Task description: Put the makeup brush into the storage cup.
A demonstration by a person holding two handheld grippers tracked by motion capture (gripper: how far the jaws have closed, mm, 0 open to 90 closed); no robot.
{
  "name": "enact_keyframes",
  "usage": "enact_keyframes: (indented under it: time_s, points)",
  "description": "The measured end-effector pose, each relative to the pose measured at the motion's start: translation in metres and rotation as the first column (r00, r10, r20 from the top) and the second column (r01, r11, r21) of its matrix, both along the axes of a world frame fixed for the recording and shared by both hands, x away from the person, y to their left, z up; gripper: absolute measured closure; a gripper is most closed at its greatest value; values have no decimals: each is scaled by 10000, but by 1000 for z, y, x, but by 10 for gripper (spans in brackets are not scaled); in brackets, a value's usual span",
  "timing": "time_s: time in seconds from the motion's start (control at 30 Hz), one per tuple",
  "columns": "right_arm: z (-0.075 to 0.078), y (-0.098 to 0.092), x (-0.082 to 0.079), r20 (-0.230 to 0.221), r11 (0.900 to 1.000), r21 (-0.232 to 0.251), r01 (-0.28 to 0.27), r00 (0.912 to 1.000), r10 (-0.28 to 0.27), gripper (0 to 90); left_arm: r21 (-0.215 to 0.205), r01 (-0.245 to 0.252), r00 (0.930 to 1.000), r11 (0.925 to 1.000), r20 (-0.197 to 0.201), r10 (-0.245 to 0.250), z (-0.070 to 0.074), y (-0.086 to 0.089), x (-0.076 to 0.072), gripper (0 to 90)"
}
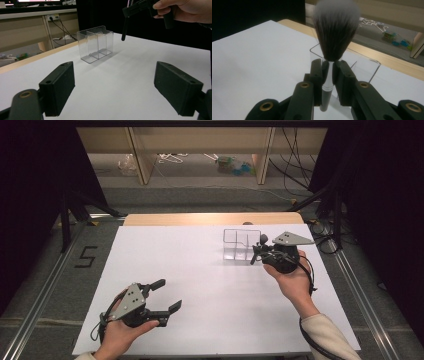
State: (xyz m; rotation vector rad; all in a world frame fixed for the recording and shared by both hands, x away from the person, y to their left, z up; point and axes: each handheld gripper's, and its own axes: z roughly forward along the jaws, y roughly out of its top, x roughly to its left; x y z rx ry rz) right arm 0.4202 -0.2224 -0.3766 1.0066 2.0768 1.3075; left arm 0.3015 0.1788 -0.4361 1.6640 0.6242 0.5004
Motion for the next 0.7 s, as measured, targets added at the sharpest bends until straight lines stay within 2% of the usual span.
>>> enact_keyframes:
  time_s: [0.7]
  points:
    - [0, 2, 6, 35, 10000, -8, 65, 10000, -65, 777, -52, -28, 10000, 10000, -63, 28, 0, 0, 0, 169]
